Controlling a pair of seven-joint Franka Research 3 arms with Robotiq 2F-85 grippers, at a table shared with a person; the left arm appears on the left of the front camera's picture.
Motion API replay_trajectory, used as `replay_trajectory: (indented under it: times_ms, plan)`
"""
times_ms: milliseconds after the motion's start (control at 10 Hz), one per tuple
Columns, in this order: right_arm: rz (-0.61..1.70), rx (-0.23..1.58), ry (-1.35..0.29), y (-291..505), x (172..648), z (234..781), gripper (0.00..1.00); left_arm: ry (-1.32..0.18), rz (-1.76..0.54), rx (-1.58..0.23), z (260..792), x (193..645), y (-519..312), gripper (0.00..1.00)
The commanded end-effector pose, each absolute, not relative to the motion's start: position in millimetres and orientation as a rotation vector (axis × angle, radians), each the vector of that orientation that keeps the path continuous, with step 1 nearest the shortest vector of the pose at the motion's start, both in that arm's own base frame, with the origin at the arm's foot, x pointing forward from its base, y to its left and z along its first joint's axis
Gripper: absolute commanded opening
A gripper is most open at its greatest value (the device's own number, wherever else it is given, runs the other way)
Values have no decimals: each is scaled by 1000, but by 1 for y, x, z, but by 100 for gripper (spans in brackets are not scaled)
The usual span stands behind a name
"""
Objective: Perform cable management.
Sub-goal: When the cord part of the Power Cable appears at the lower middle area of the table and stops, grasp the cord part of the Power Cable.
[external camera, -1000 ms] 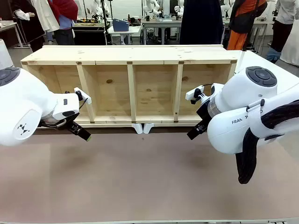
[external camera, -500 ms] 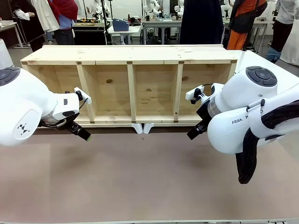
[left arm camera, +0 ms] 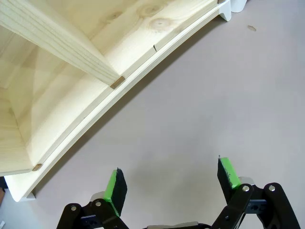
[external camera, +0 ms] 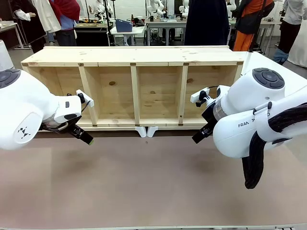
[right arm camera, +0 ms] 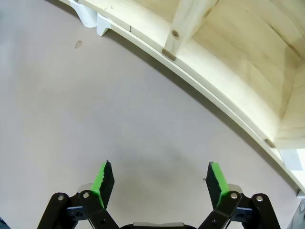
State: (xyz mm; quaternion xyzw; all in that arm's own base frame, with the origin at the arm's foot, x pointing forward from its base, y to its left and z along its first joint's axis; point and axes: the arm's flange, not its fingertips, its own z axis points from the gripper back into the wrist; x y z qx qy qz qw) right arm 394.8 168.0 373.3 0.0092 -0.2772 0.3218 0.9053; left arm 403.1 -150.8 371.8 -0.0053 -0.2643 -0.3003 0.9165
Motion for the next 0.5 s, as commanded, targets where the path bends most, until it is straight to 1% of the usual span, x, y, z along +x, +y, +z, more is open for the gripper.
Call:
replay_trajectory:
  times_ms: [0,200,400]
  plan:
    - [664,19,-573,168,395,373,100,-544,-616,-13,372,403,-150,100]
    - [665,19,-573,168,395,373,100,-544,-618,-11,372,403,-151,100]
    - [672,6,-551,168,391,381,100,-500,-637,-6,378,397,-153,100]
